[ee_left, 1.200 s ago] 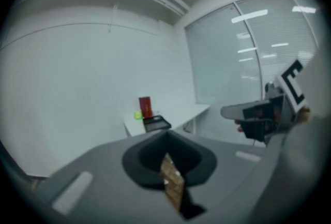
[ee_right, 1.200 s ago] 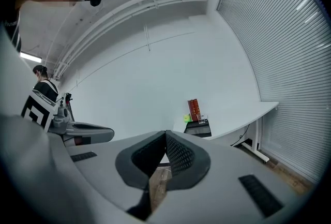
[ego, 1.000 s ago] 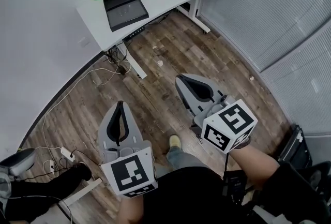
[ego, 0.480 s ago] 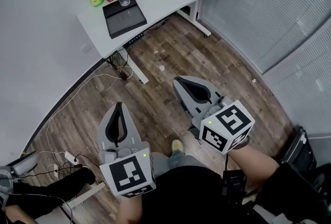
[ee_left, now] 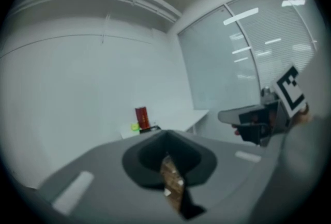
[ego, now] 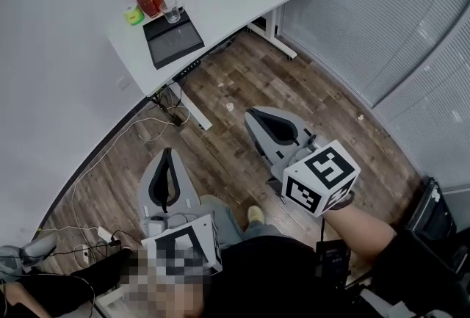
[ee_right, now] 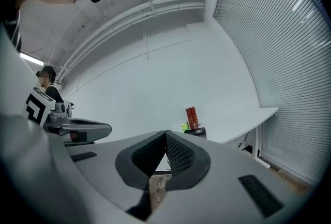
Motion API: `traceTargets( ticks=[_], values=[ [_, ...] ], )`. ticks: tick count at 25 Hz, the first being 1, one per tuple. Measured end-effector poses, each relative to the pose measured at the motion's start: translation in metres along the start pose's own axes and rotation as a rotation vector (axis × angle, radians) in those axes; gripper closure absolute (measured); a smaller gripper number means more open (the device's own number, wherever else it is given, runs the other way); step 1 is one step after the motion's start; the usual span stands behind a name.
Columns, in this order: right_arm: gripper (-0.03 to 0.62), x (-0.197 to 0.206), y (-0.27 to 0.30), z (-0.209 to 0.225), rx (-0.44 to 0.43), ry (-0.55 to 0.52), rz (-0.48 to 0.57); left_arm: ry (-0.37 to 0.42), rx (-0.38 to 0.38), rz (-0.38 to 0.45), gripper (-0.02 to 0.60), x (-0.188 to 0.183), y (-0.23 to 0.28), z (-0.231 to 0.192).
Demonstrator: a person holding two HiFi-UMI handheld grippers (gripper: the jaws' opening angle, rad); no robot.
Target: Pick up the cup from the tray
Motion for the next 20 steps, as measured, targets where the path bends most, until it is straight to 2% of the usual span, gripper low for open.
traceTargets(
  ticks=[14,20],
  values=[
    [0.58,-0.014,-0.001,-0.003,-0.01,-0.025,0.014,-0.03,0.008,0.047,0.58,-0.014,-0.003,0.002],
    [0.58,-0.019,-0.005,-0.004,-0.017,-0.028,0.027,-0.017,0.002,0.07,0.58,-0.022,-0.009,0.003]
  ],
)
Point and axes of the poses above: the fingertips, and each gripper's own axes: y forward along the fingers, z to its right, x out of its underside, the point moved 6 cm from there along -y, backward along the fingers, and after that the axes turned 2 degrees about z, right-handed, at the moved point
